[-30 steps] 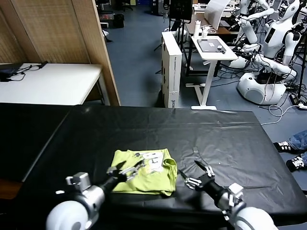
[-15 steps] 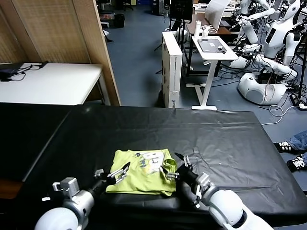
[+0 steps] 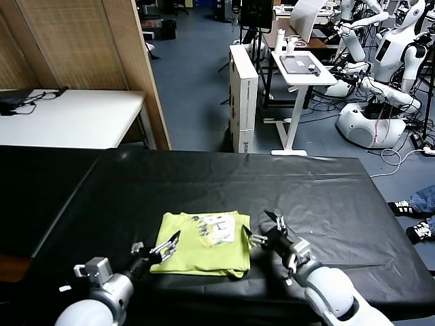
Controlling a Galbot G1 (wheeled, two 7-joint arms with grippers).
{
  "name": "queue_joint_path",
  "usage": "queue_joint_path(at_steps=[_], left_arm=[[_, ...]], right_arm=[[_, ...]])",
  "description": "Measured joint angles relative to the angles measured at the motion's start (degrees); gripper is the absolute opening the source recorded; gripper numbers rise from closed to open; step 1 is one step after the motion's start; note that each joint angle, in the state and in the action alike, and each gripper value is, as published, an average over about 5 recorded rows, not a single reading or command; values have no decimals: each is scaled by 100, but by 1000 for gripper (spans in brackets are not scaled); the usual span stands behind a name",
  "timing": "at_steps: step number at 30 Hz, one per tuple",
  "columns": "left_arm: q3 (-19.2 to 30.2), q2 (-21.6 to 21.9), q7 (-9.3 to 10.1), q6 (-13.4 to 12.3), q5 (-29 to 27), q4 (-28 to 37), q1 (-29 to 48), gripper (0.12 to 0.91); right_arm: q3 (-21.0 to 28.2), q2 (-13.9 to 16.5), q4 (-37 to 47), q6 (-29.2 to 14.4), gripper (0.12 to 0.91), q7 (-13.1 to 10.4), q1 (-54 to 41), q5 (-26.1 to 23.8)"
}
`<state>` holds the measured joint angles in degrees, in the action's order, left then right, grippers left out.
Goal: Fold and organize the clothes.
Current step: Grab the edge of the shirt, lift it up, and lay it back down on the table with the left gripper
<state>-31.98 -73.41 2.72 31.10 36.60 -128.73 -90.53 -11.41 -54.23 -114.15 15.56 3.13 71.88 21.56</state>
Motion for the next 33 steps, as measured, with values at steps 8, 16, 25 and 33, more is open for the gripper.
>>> queue_joint_path(at_steps=[8,16,25,33], left_arm=[[-32,-344,-332,-826,-526,411,-3,907],[-48,-708,-550,-1490,-737,1016,1,907],[-29,-855,-597,-1627,-634,1364,26,907],[-36,-911,-610,-1649,-512,1425,-19,829]], right_arm=[[-407,24,-380,-386,907,47,421,678],[-838,95,-847,-428,907,139,839,977],[-1047,119,-1039,-436,907,191,1075,993],[-1096,139,-1064,-440,907,196,1116,988]])
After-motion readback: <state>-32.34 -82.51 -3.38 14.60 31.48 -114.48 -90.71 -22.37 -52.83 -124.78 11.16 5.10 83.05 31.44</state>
